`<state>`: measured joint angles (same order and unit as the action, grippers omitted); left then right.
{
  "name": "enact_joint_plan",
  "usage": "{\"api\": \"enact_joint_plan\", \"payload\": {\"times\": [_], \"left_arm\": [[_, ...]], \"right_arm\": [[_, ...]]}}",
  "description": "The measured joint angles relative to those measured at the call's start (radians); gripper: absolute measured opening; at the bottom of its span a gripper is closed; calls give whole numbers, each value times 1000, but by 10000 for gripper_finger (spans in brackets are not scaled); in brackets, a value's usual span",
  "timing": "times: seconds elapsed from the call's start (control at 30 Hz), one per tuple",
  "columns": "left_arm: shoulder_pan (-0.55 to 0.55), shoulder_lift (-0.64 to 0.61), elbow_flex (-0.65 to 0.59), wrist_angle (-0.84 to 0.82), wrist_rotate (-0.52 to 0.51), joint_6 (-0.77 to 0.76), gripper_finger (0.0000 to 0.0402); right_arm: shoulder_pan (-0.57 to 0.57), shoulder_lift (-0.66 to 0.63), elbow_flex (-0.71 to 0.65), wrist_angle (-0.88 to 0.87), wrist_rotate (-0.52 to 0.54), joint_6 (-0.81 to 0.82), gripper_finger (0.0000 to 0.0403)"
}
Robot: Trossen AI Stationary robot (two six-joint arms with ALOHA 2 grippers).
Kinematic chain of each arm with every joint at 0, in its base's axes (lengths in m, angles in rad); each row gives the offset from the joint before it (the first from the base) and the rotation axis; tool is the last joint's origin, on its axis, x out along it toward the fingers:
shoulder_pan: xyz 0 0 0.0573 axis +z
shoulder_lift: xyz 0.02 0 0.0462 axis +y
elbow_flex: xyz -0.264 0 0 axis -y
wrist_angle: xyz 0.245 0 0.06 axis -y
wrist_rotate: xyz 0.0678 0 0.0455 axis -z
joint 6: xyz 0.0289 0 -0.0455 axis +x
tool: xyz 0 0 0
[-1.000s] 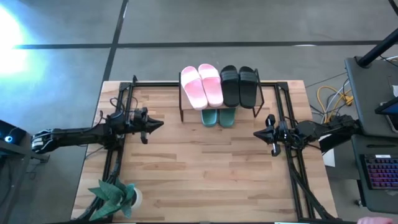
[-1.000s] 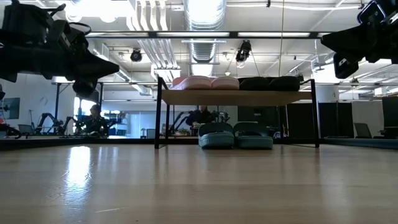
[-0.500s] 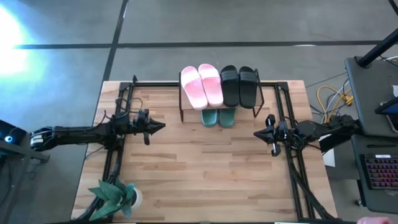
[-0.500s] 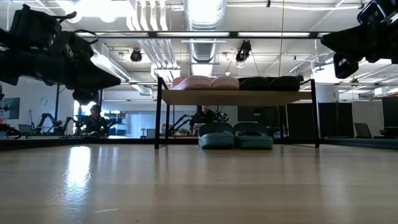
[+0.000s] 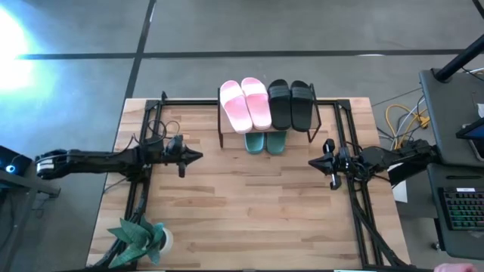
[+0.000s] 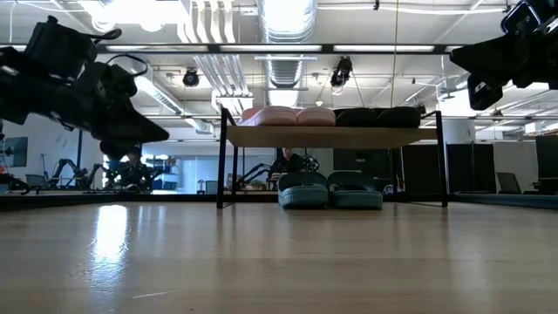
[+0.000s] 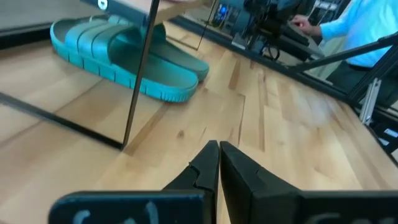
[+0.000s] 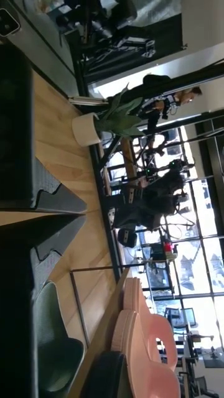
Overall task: Pick and place slides into the shelf
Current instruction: Return to Home Position
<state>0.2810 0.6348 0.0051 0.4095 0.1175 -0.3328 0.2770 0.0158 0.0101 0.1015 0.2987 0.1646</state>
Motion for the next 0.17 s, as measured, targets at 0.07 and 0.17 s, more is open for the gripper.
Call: {"api": "enact_joint_plan", "payload": {"times": [0.07, 0.17], "left_arm": [[0, 19, 0, -1, 0, 0, 0], [0, 48, 0, -1, 0, 0, 0]], "right_arm": [[0, 0, 0, 0, 0, 0, 9], [0, 0, 0, 0, 0, 0, 8]]}}
